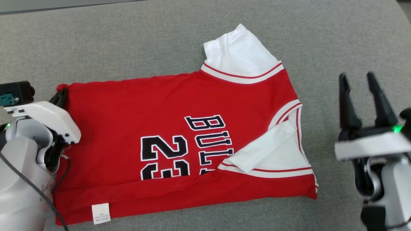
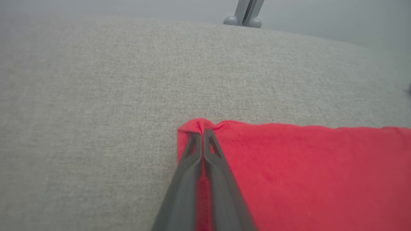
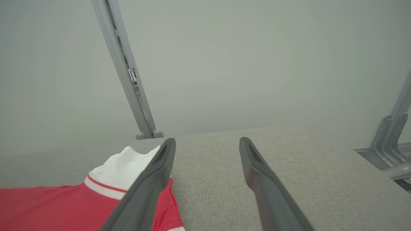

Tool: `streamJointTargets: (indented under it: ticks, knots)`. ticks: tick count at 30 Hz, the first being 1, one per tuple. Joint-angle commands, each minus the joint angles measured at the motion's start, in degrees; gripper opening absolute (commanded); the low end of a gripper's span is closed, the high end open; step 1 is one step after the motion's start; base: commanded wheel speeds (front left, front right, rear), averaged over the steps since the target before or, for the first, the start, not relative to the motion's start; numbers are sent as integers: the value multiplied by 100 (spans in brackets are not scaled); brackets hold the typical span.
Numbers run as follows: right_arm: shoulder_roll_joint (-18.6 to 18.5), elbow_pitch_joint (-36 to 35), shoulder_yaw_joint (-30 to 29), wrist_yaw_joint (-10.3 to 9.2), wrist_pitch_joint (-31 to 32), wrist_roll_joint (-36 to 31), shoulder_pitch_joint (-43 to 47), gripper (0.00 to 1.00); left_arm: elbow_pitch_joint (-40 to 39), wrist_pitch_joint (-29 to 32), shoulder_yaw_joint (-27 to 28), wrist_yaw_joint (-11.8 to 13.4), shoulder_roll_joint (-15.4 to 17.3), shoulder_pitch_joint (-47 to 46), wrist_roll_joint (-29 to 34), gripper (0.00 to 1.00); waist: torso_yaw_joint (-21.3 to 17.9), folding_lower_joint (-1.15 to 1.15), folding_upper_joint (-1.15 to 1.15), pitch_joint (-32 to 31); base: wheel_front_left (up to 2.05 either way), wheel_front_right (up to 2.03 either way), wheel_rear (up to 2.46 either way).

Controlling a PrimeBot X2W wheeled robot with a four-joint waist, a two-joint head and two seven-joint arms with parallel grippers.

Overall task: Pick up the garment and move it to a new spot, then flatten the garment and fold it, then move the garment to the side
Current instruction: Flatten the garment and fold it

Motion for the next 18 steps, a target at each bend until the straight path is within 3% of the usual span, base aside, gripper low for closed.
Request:
streamJointTargets:
  ticks: [1, 8, 9, 18]
  knots:
    - [-108, 309, -57, 2, 43, 173, -479, 100, 52, -46, -42, -13, -52, -172, 49, 0, 86, 0, 0, 41, 0, 0, 0]
    - [-712, 2052, 149, 2, 285, 559, -2278, 100, 88, -166, -363, -107, -451, -613, 206, 0, 622, 0, 0, 264, 0, 0, 0]
    - [-712, 2052, 149, 2, 285, 559, -2278, 100, 88, -166, -363, -107, -451, -613, 206, 0, 622, 0, 0, 264, 0, 0, 0]
    - [-1248, 3926, 1513, 2, 969, 809, -3943, 100, 151, -329, -805, -275, -1061, -1222, 366, 0, 1375, 0, 0, 656, 0, 0, 0]
